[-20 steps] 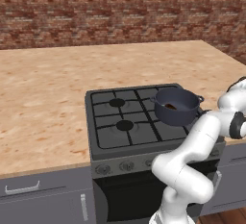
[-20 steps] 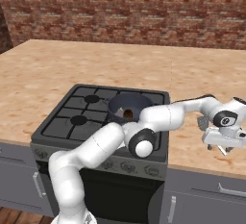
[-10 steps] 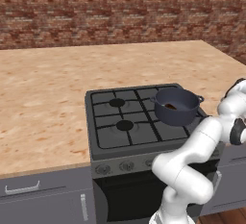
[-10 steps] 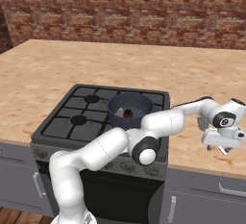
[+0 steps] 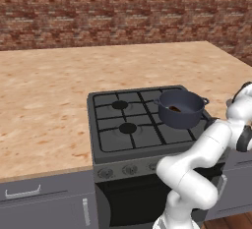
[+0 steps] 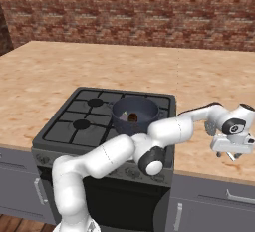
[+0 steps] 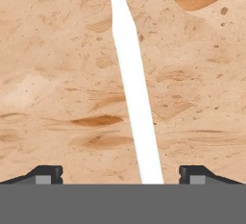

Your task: Put the sweet potato and eggplant in the pot. Retrieve the spatula and lightly stir the vegetables in the pot.

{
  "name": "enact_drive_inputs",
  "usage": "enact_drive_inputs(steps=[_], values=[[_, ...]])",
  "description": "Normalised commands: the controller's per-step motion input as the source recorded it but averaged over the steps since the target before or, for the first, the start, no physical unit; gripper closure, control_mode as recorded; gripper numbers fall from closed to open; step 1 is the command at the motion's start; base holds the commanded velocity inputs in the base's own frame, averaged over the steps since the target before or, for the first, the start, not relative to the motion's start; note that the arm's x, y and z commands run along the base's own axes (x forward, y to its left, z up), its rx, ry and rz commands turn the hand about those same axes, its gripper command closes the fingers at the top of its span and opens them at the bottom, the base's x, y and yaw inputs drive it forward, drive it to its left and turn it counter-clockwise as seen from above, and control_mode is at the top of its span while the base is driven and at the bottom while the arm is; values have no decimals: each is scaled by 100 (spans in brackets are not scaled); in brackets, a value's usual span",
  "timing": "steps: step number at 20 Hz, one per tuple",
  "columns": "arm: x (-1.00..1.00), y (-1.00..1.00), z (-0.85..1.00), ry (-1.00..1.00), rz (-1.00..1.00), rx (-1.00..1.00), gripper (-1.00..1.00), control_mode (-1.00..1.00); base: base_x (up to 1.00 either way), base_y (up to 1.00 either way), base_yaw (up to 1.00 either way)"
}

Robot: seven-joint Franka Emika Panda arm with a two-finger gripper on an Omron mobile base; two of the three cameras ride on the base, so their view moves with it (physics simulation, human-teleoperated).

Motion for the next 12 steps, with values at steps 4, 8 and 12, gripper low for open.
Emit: enact_drive_inputs(steps=[4, 8, 12], values=[[6, -9, 0, 0, 0, 0, -100, -100, 0, 0, 0], [7, -6, -1, 0, 0, 0, -100, -100, 0, 0, 0], [3, -1, -5, 0, 0, 0, -100, -100, 0, 0, 0]])
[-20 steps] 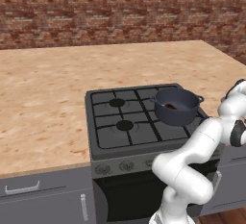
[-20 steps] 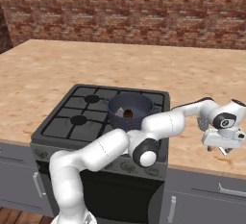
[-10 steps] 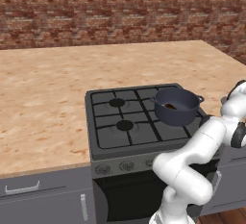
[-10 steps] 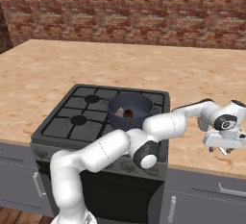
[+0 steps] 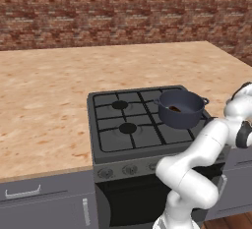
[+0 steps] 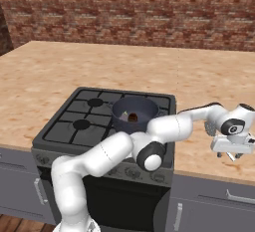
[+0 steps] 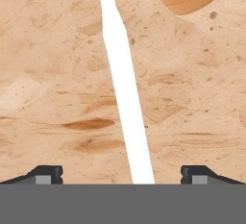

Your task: Put the sweet potato and eggplant in the pot. Retrieve the spatula and lightly stir the vegetables in the pot.

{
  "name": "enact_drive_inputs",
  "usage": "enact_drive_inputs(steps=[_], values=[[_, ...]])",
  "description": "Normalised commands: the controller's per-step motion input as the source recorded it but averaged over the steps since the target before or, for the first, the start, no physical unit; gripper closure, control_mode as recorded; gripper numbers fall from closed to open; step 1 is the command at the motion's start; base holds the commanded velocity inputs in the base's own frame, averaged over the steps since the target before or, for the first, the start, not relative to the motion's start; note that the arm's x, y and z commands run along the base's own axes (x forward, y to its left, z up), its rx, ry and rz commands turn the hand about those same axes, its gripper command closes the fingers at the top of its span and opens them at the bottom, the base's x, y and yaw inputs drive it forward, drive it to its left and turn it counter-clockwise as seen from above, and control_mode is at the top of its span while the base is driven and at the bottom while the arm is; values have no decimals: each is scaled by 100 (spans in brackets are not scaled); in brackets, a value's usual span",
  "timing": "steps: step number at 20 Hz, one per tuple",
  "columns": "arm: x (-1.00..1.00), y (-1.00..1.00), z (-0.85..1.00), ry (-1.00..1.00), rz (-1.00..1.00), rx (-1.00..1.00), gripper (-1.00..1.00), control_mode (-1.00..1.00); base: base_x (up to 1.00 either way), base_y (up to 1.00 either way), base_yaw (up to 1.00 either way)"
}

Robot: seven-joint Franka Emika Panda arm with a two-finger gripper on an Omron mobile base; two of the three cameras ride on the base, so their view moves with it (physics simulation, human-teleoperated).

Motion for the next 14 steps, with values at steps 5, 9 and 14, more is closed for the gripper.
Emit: enact_drive_inputs(steps=[5, 9, 14], values=[[0, 0, -13, 1, 0, 0, -100, -100, 0, 0, 0], [0, 0, -19, 6, 0, 1, -100, -100, 0, 0, 0], [0, 0, -25, 7, 0, 7, -100, -100, 0, 0, 0]])
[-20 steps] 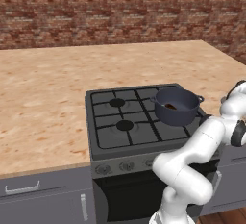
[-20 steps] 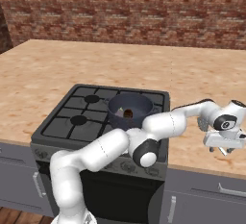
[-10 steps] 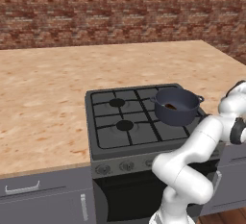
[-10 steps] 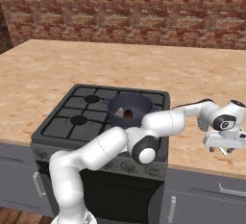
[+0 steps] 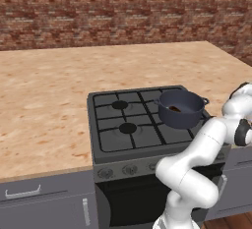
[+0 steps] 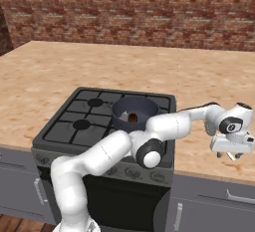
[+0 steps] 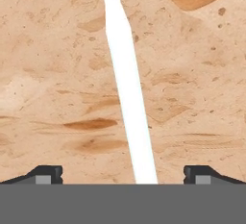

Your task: Put the sweet potato and eggplant in the pot. Retrieve the spatula and lightly stir the vegetables in the pot.

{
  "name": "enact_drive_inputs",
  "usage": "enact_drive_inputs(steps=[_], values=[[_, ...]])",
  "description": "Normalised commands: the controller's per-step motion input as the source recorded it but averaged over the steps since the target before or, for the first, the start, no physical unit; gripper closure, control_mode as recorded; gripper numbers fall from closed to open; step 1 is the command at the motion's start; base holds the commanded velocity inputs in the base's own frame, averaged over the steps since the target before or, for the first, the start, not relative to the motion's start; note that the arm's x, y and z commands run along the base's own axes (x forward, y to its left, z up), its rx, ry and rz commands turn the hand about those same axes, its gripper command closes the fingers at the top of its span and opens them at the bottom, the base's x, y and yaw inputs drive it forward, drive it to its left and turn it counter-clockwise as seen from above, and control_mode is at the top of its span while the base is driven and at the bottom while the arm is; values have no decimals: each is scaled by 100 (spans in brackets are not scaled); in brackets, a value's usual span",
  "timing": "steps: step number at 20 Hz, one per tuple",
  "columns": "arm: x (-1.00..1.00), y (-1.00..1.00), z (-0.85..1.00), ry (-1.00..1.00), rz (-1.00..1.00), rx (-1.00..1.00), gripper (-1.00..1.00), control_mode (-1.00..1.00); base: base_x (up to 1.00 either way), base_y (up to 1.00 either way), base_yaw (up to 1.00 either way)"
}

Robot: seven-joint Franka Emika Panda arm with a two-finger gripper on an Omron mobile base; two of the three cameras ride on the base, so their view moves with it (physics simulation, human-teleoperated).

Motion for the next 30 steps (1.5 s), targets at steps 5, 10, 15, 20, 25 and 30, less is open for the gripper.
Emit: enact_drive_inputs(steps=[5, 10, 15, 20, 25, 30], values=[[0, 0, -17, 10, 0, 5, 100, -100, 0, 0, 0], [0, 0, -14, 11, 0, 5, 100, -100, 0, 0, 0], [0, 0, -10, 10, 0, 5, 100, -100, 0, 0, 0], [0, 0, -7, 5, 0, 3, 100, -100, 0, 0, 0], [-22, 0, 0, -5, 0, 1, 100, -100, 0, 0, 0], [-39, 0, 27, -15, 0, 2, 100, -100, 0, 0, 0]])
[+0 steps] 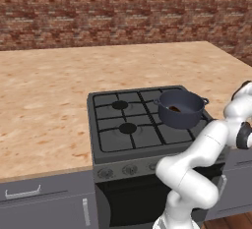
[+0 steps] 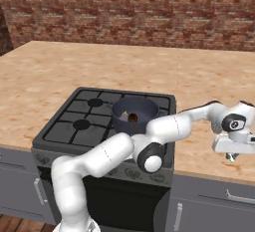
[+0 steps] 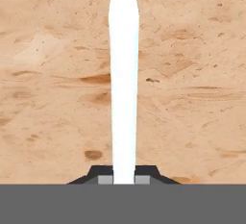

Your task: Put the sweet potato and eggplant in the pot. Retrieve the spatula and lightly stir the vegetables in the pot.

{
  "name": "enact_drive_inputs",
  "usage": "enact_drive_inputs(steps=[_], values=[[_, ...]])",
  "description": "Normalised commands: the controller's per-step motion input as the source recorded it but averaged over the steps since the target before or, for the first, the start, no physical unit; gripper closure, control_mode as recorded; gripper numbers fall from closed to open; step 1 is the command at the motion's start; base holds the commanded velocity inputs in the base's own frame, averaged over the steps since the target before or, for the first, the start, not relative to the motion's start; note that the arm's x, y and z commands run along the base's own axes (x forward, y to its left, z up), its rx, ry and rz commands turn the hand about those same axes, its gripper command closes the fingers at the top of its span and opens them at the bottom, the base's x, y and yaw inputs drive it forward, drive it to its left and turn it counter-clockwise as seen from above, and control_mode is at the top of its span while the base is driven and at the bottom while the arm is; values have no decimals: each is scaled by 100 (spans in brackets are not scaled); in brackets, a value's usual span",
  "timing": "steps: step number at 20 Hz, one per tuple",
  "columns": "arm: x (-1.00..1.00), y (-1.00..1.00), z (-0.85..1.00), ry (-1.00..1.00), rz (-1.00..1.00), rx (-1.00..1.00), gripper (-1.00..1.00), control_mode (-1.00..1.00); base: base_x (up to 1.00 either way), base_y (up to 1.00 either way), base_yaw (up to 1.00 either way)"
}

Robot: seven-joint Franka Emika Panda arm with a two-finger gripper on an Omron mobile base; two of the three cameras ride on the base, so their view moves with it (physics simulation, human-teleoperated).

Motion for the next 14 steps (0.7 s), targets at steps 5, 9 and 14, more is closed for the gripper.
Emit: enact_drive_inputs(steps=[5, 9, 14], values=[[-52, 26, 91, -10, 0, 0, 100, -100, 0, 0, 0], [-95, 74, 48, -18, 0, -3, 100, -100, 0, 0, 0], [-100, 84, 3, -29, 1, -10, 100, -100, 0, 0, 0]])
